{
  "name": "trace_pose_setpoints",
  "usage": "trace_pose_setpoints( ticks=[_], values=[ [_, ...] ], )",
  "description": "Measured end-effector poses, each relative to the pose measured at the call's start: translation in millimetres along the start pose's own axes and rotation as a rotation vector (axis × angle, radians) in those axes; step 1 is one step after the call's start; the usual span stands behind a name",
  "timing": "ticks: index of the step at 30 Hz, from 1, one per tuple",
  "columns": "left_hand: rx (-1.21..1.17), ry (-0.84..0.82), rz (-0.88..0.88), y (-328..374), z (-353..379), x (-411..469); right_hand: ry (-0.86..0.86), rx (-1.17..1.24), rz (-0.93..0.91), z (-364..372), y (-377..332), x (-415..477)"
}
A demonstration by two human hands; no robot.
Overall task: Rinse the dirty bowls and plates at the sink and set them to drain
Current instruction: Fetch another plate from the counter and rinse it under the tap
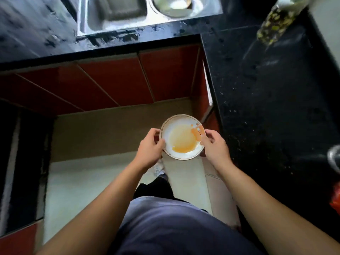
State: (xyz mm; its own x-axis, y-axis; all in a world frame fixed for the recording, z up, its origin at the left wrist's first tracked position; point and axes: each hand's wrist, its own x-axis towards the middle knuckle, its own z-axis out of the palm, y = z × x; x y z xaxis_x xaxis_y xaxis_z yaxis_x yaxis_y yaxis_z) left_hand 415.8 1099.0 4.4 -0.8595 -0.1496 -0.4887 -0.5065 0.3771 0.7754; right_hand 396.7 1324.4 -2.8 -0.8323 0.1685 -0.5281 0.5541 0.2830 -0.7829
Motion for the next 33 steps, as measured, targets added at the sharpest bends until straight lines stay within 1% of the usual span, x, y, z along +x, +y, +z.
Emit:
trace_pose_setpoints(
  ticks=[3,7,11,14,17,20,24,30,32,33],
  values=[
    [-0.049,0.038,-0.008,3.8,-57.8,46.4,-0.055,-0.014,-0.018,50.9,-52.8,32.3],
    [-0.060,0.060,-0.033,25.6,-129.7,115.8,-0.059,-0.049,-0.070,107.2,-131.1,77.8],
    [-0.117,0.071,-0.044,55.2,-176.6,184.7,-0.060,-0.064,-0.100,142.0,-203.3,130.2],
    [-0.133,0.103,-0.079,81.7,-196.0,234.9,-0.083,-0.077,-0.119,160.9,-252.2,178.3],
    [-0.101,0.174,-0.122,108.2,-208.5,289.9,-0.167,-0.054,-0.153,176.6,-294.1,233.6],
    [-0.118,0.256,-0.142,139.0,-221.3,341.9,-0.250,-0.024,-0.166,190.9,-335.1,291.7],
    [-0.154,0.372,-0.188,177.2,-240.3,399.5,-0.337,-0.095,-0.175,207.8,-389.2,363.0],
    [-0.281,0.424,-0.158,205.1,-262.3,482.1,-0.472,-0.086,-0.133,234.1,-463.4,445.7],
    [-0.337,0.448,-0.172,210.9,-269.2,507.8,-0.528,-0.084,-0.132,241.4,-484.1,476.8],
    [-0.353,0.455,-0.181,212.3,-272.3,521.1,-0.528,-0.075,-0.129,244.5,-493.0,495.3]
  ],
)
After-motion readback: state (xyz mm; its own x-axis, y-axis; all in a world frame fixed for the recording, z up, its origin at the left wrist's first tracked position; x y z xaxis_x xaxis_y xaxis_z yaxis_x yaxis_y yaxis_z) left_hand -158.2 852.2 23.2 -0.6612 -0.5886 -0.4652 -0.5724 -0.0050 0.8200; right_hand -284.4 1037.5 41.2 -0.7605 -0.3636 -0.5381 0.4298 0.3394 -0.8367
